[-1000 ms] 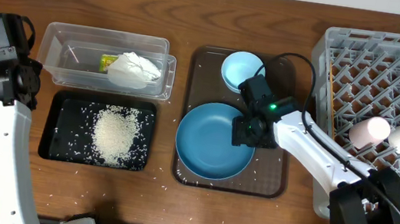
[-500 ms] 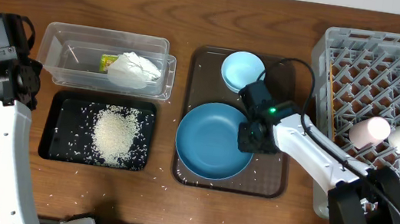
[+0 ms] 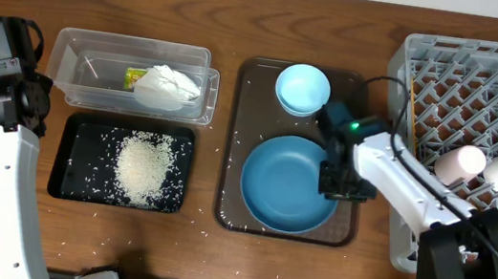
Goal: Sort waste into correct bins and load items into the dishwasher rack
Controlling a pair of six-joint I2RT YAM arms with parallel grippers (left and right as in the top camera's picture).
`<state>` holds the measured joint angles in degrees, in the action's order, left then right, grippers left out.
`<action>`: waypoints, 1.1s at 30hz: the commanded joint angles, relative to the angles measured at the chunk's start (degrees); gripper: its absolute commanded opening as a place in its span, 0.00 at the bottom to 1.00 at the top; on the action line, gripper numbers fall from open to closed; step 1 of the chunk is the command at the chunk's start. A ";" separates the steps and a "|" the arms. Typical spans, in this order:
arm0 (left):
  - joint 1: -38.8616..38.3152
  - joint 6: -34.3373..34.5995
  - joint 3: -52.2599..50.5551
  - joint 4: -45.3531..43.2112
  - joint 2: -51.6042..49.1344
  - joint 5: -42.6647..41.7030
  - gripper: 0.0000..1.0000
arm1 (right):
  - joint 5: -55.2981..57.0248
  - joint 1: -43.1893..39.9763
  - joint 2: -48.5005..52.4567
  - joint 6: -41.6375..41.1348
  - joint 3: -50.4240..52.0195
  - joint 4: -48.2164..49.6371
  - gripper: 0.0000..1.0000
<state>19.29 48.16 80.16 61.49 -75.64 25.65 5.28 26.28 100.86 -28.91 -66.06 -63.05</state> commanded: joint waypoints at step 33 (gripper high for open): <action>0.20 0.13 0.20 0.20 -0.09 0.50 0.89 | -4.96 25.42 7.21 -1.64 -18.45 6.69 0.77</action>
<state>19.29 48.16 80.16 61.52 -75.64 25.65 -3.44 50.09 106.08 -27.83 -84.18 -56.12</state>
